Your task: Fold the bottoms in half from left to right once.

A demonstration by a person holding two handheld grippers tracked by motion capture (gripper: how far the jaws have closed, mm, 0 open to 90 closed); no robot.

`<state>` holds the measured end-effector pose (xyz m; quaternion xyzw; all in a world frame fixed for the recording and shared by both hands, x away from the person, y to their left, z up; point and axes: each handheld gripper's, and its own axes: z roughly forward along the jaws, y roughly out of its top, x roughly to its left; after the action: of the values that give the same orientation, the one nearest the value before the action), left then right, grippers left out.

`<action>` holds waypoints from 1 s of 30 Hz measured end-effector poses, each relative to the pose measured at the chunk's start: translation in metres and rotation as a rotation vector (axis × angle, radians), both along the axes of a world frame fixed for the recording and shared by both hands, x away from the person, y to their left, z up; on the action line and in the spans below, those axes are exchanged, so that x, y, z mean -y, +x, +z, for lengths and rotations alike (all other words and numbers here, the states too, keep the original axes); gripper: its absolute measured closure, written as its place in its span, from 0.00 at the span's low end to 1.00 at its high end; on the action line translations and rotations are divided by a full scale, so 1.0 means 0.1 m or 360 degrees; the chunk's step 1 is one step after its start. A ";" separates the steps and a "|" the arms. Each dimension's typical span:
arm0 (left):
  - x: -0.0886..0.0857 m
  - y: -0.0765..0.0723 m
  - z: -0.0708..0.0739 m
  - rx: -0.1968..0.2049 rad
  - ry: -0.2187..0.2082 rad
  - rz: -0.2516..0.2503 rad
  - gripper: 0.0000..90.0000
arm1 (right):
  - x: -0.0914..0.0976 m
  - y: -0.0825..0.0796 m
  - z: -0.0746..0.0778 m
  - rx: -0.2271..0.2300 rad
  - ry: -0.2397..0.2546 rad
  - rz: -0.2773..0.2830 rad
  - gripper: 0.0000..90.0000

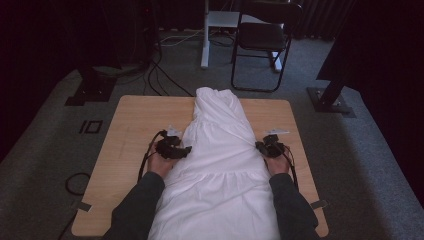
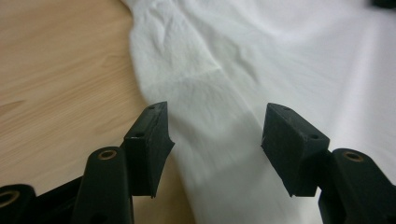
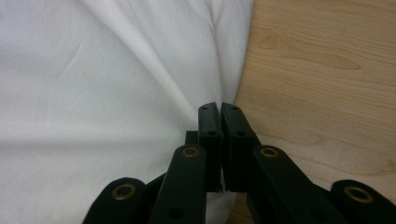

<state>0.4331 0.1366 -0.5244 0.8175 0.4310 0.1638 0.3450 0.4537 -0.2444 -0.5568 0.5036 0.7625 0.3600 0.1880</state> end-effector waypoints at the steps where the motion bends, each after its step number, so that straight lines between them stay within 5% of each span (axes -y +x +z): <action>1: 0.04 0.05 -0.06 -0.0020 0.0014 -0.0006 0.49 | 0.00 0.00 0.00 0.0001 0.0002 0.0003 0.97; 3: 0.06 0.09 -0.16 -0.0069 0.0084 -0.0022 0.69 | 0.00 -0.01 0.00 0.0007 -0.0001 -0.0003 0.97; 4: 0.05 0.09 -0.19 -0.0073 0.0025 -0.0005 0.85 | -0.01 -0.02 -0.01 0.0020 -0.0009 -0.0008 0.97; 7: -0.04 0.00 -0.20 -0.0080 -0.0002 0.0016 0.95 | -0.05 -0.07 -0.01 0.0044 -0.0047 0.0002 0.97; 14: -0.31 -0.51 -0.26 -0.0062 -0.0103 0.0019 0.96 | -0.12 -0.47 0.00 0.0024 -0.0100 0.0087 0.97; 20: -0.36 -1.08 -0.29 -0.0010 -0.0060 -0.0073 0.96 | -0.14 -1.05 -0.02 0.0018 -0.0105 0.0196 0.97; 24: -0.35 -1.27 -0.29 0.0011 -0.0011 -0.0096 0.94 | -0.13 -1.32 -0.01 -0.0025 -0.0071 0.0251 0.98; 26: -0.33 -1.27 -0.29 0.0026 0.0008 -0.0094 0.93 | -0.12 -1.36 0.01 -0.0066 -0.0061 0.0278 0.89; 28: -0.32 -1.25 -0.29 0.0031 0.0005 -0.0089 0.91 | -0.08 -1.31 0.03 -0.0021 -0.0005 0.0277 0.70; 30: -0.32 -1.25 -0.30 0.0049 -0.0001 -0.0093 0.90 | -0.05 -1.18 0.14 0.0044 0.0053 0.0210 0.63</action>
<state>0.3085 0.1683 -0.5545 0.8270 0.4018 0.1660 0.3564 0.3358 -0.2389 -0.5426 0.4502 0.7854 0.3911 0.1660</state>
